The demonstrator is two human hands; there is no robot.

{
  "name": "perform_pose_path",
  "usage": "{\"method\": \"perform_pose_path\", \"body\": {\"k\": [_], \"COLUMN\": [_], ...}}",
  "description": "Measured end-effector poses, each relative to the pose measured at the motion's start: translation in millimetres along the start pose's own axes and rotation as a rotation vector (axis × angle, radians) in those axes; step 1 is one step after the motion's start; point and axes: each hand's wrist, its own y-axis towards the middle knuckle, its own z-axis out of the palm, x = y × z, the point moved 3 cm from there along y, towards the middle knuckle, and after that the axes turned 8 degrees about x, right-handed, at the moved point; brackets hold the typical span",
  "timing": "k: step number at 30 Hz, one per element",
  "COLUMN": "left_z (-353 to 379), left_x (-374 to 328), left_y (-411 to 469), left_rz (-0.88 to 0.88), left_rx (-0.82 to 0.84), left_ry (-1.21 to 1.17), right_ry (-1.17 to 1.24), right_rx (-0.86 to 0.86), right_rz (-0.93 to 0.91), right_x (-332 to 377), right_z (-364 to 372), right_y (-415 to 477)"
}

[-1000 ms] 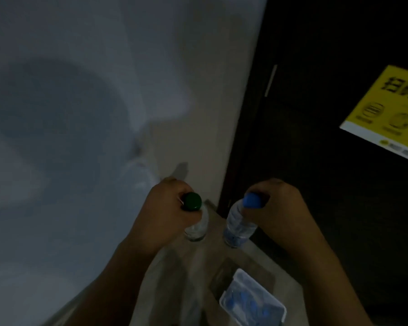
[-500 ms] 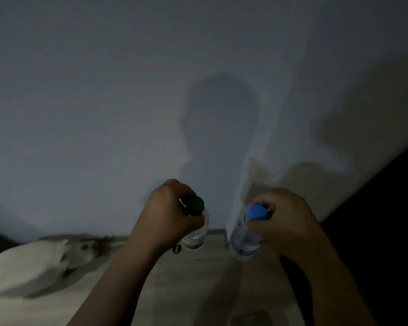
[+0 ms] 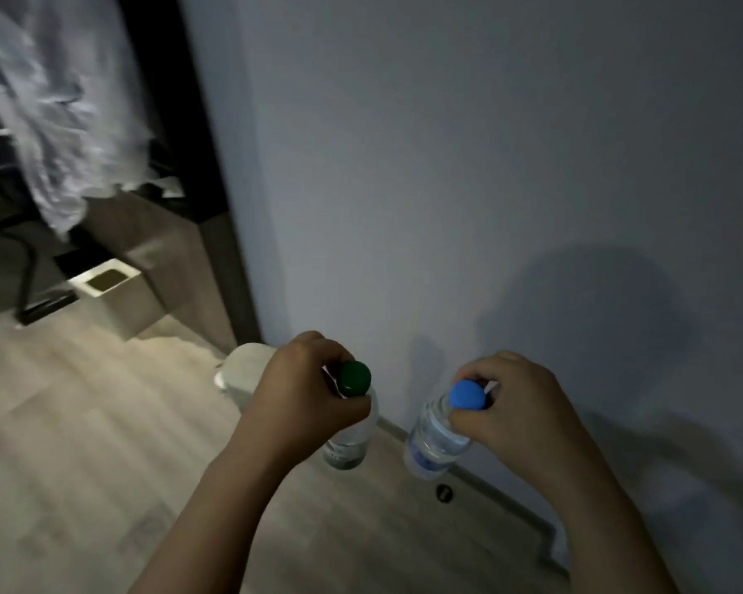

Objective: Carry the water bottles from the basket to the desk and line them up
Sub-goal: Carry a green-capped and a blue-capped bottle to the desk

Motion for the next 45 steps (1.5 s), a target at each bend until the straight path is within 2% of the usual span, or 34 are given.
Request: {"method": "perform_pose_path", "body": {"k": [11,20,30,36,45], "left_z": [-134.4,-197.0,-266.6,-310.3,-373.5], "left_x": [148.3,233.8,307.4,344.9,427.1], "left_y": [-97.7,-148.0,-139.4,-115.8,-104.9], "left_rz": [-0.283,-0.501,-0.697,-0.774,-0.85], "left_rx": [-0.209,-0.375,-0.53,-0.599,-0.629], "left_ry": [-0.019,-0.017,-0.001,0.026,0.002], "right_ry": [-0.039,-0.021,-0.094,-0.092,-0.16], "right_rx": [0.283,0.451,0.659,0.713,0.764], "right_rz": [-0.318,-0.541,-0.742,-0.855,-0.883], "right_x": [183.4,284.6,390.7,452.4,536.0], "right_z": [138.6,226.7,308.4,341.2,407.7], "right_y": [35.7,70.3,149.3,199.6,251.0]}}
